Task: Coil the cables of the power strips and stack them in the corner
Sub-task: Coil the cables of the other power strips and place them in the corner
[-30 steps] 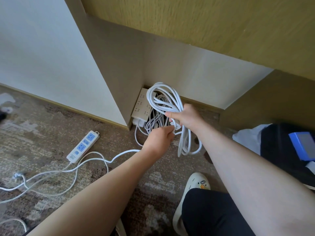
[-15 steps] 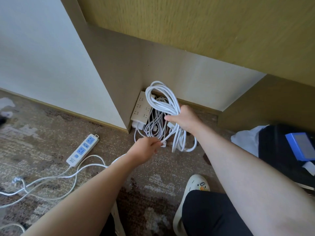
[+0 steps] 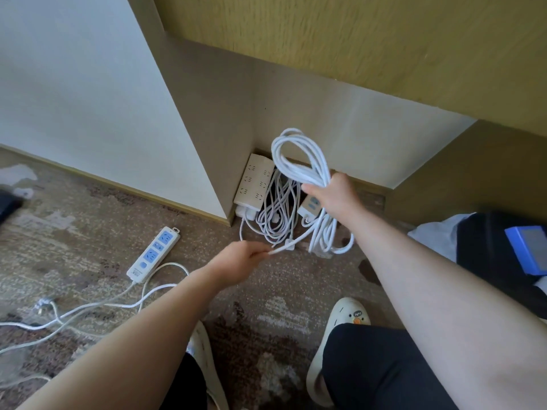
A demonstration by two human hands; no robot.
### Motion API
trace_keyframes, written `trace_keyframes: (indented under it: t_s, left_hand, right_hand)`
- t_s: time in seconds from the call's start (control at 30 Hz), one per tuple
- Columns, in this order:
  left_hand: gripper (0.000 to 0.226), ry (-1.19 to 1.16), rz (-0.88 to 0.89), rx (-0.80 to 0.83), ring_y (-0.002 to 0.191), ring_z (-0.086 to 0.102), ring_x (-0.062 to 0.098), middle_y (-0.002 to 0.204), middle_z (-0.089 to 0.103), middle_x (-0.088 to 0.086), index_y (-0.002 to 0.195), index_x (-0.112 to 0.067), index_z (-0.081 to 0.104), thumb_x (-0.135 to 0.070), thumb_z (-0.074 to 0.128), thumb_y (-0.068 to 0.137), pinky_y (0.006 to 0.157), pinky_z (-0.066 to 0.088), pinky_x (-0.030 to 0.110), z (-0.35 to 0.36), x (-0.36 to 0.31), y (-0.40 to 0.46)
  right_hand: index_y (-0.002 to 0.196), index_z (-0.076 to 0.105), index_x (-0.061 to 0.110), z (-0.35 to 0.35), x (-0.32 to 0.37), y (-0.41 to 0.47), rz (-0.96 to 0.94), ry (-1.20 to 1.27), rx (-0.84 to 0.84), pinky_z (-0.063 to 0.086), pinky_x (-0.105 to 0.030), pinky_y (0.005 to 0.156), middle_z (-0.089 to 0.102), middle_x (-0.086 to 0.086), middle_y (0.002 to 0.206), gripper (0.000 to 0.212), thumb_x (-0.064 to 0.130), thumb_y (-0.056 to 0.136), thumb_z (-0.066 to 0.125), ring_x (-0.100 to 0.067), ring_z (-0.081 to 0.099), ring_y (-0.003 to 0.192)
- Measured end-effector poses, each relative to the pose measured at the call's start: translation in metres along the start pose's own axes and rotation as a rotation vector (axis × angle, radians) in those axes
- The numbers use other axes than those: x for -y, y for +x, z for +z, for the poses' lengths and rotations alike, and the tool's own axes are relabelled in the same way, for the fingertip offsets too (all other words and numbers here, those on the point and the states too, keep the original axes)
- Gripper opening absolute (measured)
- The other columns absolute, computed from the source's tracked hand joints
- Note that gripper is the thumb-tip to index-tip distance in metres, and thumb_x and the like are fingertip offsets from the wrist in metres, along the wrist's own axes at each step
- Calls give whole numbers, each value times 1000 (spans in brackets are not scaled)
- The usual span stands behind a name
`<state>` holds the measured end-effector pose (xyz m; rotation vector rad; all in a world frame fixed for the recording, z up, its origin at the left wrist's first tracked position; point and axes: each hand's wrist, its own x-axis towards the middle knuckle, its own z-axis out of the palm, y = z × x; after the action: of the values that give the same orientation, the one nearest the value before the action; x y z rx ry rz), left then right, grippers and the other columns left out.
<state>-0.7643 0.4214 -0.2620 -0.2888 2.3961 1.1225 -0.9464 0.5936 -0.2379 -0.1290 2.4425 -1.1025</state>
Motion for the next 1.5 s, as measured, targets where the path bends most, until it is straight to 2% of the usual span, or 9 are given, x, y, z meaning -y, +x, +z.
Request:
trace_keyframes:
  t_s: [0.2, 0.57, 0.7, 0.87, 0.97, 1.07, 1.23, 1.33, 1.5]
  left_hand:
    - [21, -177, -146, -190, 60, 48, 16, 64, 54, -2, 90, -33, 69, -23, 53, 98, 59, 41, 31, -46, 66, -22]
    - [19, 27, 99, -175, 60, 54, -1, 64, 58, -18, 81, -34, 66, -29, 55, 96, 52, 35, 14, -22, -9, -8]
    - [23, -12, -64, -49, 58, 49, 7, 63, 54, -11, 80, -31, 65, -31, 51, 98, 56, 38, 22, -32, 30, -25]
    - [23, -226, -222, -99, 65, 59, 17, 67, 58, 2, 90, -21, 72, -21, 51, 99, 73, 47, 33, -45, 78, -41]
    - [24, -197, -279, -143, 65, 55, 19, 67, 56, 2, 84, -22, 72, -24, 52, 98, 68, 44, 30, -48, 86, -46]
    - [24, -72, -160, -160, 61, 49, 14, 63, 54, -6, 74, -31, 66, -31, 56, 96, 61, 37, 29, -51, 50, -33]
    - [18, 154, 164, -42, 63, 54, -2, 66, 60, -15, 83, -30, 66, -38, 55, 95, 57, 39, 20, -33, -40, -4]
    - [20, 115, 238, -45, 60, 52, 1, 66, 59, -12, 77, -33, 60, -33, 54, 97, 55, 38, 18, -23, -59, 4]
    - [30, 127, 61, -396, 56, 52, 21, 62, 58, 3, 73, -9, 59, -24, 50, 97, 51, 39, 35, -16, -60, 22]
  right_hand:
    - [75, 60, 19, -27, -13, 8, 40, 84, -226, 41, -23, 49, 59, 0, 63, 26, 36, 85, 77, -16, 57, 54]
    - [82, 60, 22, 11, -5, 0, -38, -239, 61, 53, -34, 53, 65, -2, 70, 25, 38, 82, 80, -18, 58, 53]
    - [75, 55, 28, -12, -13, 2, -48, -241, -80, 38, -20, 43, 61, 5, 66, 24, 34, 86, 76, -10, 56, 49]
    - [94, 65, 14, -36, -18, 8, -5, -208, -239, 47, -28, 54, 67, -4, 81, 26, 38, 86, 73, -20, 63, 65]
    - [80, 60, 21, -32, -16, 5, -37, -233, -228, 38, -23, 45, 62, 2, 70, 23, 39, 86, 73, -17, 59, 58]
    - [74, 54, 25, -20, -10, 5, -64, -228, -105, 32, -18, 36, 56, 6, 62, 27, 36, 85, 76, -9, 51, 46]
    - [80, 59, 34, 0, -4, 3, -105, -262, 179, 51, -34, 59, 68, -1, 75, 22, 36, 81, 81, -21, 61, 60]
    - [78, 60, 31, 6, -8, 1, -117, -273, 234, 49, -30, 59, 66, 4, 71, 22, 39, 80, 81, -10, 64, 61]
    - [88, 65, 25, 10, -7, -3, -50, -257, 338, 44, -21, 50, 67, 4, 73, 18, 37, 84, 78, -6, 62, 56]
